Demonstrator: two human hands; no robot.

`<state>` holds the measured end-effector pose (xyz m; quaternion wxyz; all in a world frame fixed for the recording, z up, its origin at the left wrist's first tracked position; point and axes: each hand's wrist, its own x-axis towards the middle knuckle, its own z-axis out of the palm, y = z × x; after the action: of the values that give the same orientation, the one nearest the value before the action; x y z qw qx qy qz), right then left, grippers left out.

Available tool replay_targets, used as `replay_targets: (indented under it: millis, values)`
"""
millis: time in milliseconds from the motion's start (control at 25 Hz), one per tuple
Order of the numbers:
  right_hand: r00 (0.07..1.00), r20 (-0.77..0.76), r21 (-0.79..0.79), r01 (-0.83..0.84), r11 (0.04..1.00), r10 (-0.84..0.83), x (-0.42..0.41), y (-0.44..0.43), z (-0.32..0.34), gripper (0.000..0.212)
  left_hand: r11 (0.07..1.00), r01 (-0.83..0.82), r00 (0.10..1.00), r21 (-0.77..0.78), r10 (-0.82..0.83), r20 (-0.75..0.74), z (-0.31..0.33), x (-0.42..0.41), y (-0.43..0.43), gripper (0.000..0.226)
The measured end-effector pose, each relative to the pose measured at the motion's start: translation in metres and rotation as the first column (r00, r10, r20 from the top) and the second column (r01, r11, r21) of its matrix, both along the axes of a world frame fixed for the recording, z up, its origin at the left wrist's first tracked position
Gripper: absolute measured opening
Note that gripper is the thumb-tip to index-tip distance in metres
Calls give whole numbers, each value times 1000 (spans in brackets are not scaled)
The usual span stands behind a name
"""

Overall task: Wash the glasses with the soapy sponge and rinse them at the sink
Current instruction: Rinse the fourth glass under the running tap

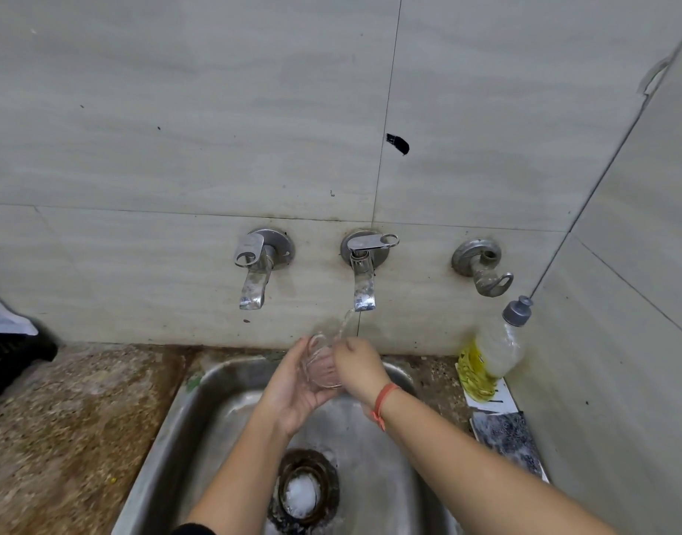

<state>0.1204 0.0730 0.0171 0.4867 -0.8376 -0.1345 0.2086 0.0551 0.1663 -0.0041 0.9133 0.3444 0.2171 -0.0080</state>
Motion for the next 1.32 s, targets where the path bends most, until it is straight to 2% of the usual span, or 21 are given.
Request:
replay_targets:
  millis: [80, 200, 240, 320, 400, 440, 480, 560, 640, 720, 760, 800, 880, 920, 960, 1040, 1160, 1200, 1240, 1280, 1320]
  values:
    - [996, -75, 6, 40, 999, -40, 7, 5, 3, 52, 999, -34, 996, 25, 32, 86, -3, -3, -5, 40]
    - [954, 147, -88, -249, 965, 260, -13, -1, 18, 42, 999, -42, 997, 23, 40, 63, -8, -6, -1, 64]
    - [872, 297, -188, -347, 919, 390, -20, -7, 20, 39, 999, -32, 999, -7, 32, 44, -9, -7, 1, 64]
    - [559, 541, -458, -431, 777, 629, -25, -20, 19, 33, 994, -34, 999, -99, 33, -14, -15, -7, 6, 59]
    - [252, 604, -634, -423, 648, 756, -16, -30, 14, 26, 990, 8, 997, -144, -20, -78, -22, -6, 12, 59]
    - [144, 624, -672, -402, 622, 768, -7, -34, 5, 20, 990, 55, 993, -128, -69, -101, -25, -6, 14, 57]
    - [115, 641, -665, -412, 623, 759, -1, -36, -2, 14, 990, 93, 988, -110, -106, -112, -23, -6, 15, 53]
    - [336, 573, -587, -469, 660, 748, -7, -34, -1, 14, 991, 62, 997, -118, -66, -35, -16, -7, 10, 53]
    - [629, 567, -372, -381, 846, 532, -23, -20, 9, 16, 985, -44, 993, -169, 62, 104, -13, -4, 5, 72]
    - [749, 510, -292, -310, 905, 422, -22, -14, 13, 22, 980, -99, 979, -175, 127, 157, -12, -3, 3, 74]
    - [693, 530, -321, -370, 872, 489, -18, -17, 13, 23, 981, -97, 981, -169, 122, 148, -12, -3, 3, 69]
    - [518, 610, -420, -431, 799, 600, -13, -24, 11, 26, 985, -71, 989, -157, 90, 113, -10, -3, 4, 64]
    - [47, 710, -628, -412, 661, 703, 8, -40, 0, 29, 992, -23, 1000, -124, 25, 11, -10, -5, 6, 50]
    - [-83, 718, -664, -379, 645, 691, 21, -45, -4, 27, 992, 3, 1000, -129, -6, -24, -12, -5, 6, 51]
    - [-134, 728, -666, -371, 647, 673, 27, -47, -7, 22, 988, 33, 999, -151, -38, -30, -13, -6, 8, 54]
    - [-24, 751, -618, -376, 690, 659, 19, -43, -7, 16, 978, 73, 995, -193, -57, 85, -11, -6, 8, 59]
    - [508, 715, -343, -343, 874, 480, -10, -22, 7, 25, 990, -1, 966, -140, 37, 256, -6, -6, 7, 64]
    - [617, 656, -286, -328, 900, 434, -14, -18, 9, 25, 994, -40, 968, -106, 65, 242, -7, -6, 7, 63]
    - [642, 633, -271, -340, 901, 433, -15, -18, 10, 25, 994, -63, 975, -91, 80, 205, -8, -6, 7, 62]
    - [566, 675, -300, -375, 877, 473, -14, -22, 10, 25, 994, -57, 983, -92, 72, 168, -8, -6, 7, 59]
    - [401, 739, -389, -401, 829, 541, -9, -29, 7, 26, 996, -39, 992, -86, 50, 118, -8, -6, 8, 54]
